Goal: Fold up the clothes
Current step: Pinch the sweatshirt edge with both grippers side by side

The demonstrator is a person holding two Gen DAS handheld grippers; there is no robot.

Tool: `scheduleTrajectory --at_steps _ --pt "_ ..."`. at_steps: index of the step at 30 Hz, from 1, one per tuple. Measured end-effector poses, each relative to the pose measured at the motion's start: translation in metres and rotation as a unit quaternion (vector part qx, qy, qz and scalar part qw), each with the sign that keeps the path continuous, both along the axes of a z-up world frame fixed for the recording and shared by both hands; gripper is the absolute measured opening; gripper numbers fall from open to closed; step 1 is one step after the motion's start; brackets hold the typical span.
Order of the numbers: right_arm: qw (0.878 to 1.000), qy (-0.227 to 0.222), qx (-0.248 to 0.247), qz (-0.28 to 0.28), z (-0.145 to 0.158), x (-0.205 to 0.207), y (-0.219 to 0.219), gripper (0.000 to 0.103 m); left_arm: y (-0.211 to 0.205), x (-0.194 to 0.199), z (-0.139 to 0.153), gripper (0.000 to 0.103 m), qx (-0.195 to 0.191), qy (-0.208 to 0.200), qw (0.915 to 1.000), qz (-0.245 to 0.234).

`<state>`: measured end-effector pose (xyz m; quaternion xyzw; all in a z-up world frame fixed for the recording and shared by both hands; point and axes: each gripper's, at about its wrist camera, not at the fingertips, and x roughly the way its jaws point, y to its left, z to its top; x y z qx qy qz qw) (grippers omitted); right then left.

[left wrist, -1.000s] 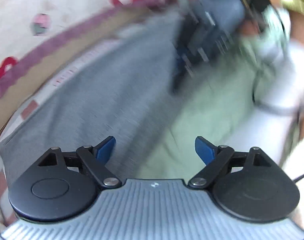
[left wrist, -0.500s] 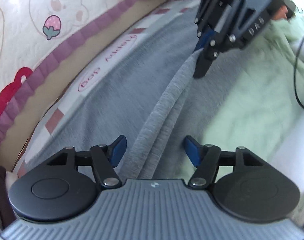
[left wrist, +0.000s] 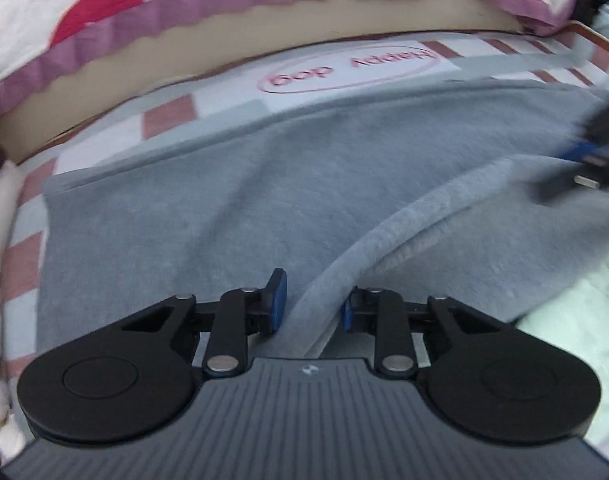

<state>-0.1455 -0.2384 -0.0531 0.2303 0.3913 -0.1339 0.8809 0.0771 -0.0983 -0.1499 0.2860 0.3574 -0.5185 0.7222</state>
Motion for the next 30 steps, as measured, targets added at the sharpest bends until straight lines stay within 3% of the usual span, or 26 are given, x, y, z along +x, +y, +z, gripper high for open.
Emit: scheduleTrajectory --at_steps 3,8,10,12,15,22,25,26,27,28,30 --pt "1.000 0.016 -0.022 -0.005 0.011 -0.041 0.012 0.038 0.002 0.004 0.000 0.023 -0.008 0.006 0.9998 0.016" --pt "0.992 0.075 -0.080 -0.066 0.016 -0.107 0.038 0.040 0.002 0.003 0.001 0.023 -0.018 -0.005 0.9995 0.024" --pt "0.980 0.117 -0.139 -0.085 0.004 -0.123 0.052 0.040 0.003 0.004 0.001 0.023 -0.022 -0.005 0.9993 0.029" --pt "0.964 0.154 -0.195 -0.098 -0.012 -0.133 0.061 0.049 0.003 0.005 0.001 0.023 -0.025 -0.008 0.9991 0.033" --pt "0.937 0.205 -0.256 -0.122 -0.036 -0.144 0.062 0.050 0.005 0.007 0.002 0.023 -0.028 -0.017 0.9986 0.041" --pt "0.942 0.190 -0.271 -0.060 -0.036 -0.156 0.078 0.055 0.006 0.013 -0.002 0.023 -0.030 -0.016 0.9980 0.053" --pt "0.915 0.220 -0.335 -0.052 -0.048 -0.154 0.082 0.056 0.005 0.012 -0.002 0.023 -0.031 -0.018 0.9979 0.053" --pt "0.904 0.227 -0.356 -0.060 -0.049 -0.155 0.081 0.054 0.006 0.012 -0.002 0.023 -0.032 -0.019 0.9979 0.054" --pt "0.901 0.222 -0.365 -0.079 -0.043 -0.158 0.076 0.029 0.006 0.012 -0.003 0.023 -0.032 -0.019 0.9978 0.056" --pt "0.905 0.205 -0.359 -0.098 -0.033 -0.163 0.069 0.016 0.007 0.012 -0.003 0.023 -0.032 -0.020 0.9977 0.057" --pt "0.917 0.162 -0.340 -0.136 -0.011 -0.171 0.054 0.014 0.010 0.013 -0.001 0.023 -0.035 -0.025 0.9976 0.054"
